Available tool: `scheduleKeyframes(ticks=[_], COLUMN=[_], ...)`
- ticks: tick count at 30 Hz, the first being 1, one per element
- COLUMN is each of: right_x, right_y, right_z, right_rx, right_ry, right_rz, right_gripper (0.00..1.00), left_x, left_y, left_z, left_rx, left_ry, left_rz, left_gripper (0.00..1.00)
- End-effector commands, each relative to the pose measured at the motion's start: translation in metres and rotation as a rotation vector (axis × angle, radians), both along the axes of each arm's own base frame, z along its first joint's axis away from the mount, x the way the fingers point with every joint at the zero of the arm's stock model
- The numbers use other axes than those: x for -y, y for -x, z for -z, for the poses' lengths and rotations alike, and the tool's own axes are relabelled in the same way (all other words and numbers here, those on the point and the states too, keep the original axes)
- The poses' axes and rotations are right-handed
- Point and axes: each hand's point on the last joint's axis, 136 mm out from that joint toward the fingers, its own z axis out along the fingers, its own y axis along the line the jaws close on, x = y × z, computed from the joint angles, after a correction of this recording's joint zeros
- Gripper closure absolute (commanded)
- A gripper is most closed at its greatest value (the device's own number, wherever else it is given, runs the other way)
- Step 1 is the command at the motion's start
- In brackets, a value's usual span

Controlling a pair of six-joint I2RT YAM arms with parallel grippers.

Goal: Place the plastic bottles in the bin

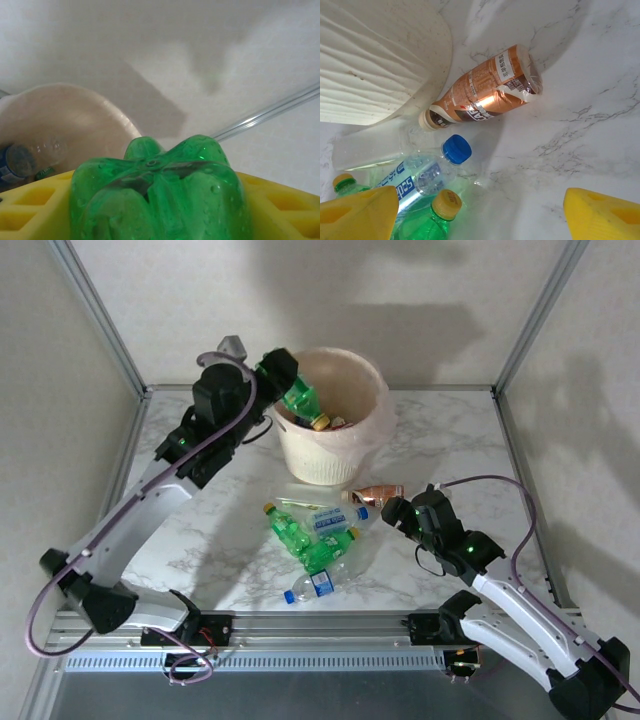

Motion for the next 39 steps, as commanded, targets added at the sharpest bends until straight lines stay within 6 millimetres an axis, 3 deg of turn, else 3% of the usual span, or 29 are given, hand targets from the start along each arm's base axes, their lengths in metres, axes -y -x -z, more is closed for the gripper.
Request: scheduleKeyframes(ticks=[1, 10, 16, 22, 27, 31, 35, 39], right_x=[0.001, 0.003, 0.007, 0.001, -0.001, -0.005, -0.015, -0.032], right_y=[0.005, 0.004, 0.0, -0.01, -0.018, -0.031, -0.046, -0.057], right_z=[0.003, -0.001, 0.001, -0.005, -0.007, -0.014, -0.015, -0.005], right_rx=[-0.013, -0.01, -0.031, -0.026, -0.031, -0.024, -0.029, -0.047], right_ry=[0.003, 0.009, 0.045, 0.044, 0.058, 0.06, 0.051, 0.014], right_rz=[0.004, 0.015, 0.043, 0.055, 0.076, 0.11, 0.127, 0.1], right_gripper=[0.14, 0.14, 0.12, 0.1, 0.09, 0.07, 0.07, 0.08], left_x=[0.005, 0.015, 0.019, 0.018, 0.013, 0.005, -0.011, -0.048], left_y=[-0.023, -0.082, -0.096, -0.098, -0.083, -0.058, -0.024, 0.015], left_z=[-0.009, 0.037, 0.062, 0.055, 0.029, 0.017, 0.03, 0.055], left_rx=[0.03, -0.067, -0.112, -0.095, -0.05, -0.018, -0.014, -0.047], left_ry=[-0.019, -0.081, -0.126, -0.15, -0.13, -0.13, -0.139, -0.171], left_rz=[0.004, -0.003, -0.006, -0.011, -0.002, 0.016, 0.024, -0.05], left_gripper=[0.35, 0.34, 0.25, 0.13, 0.14, 0.16, 0.16, 0.17])
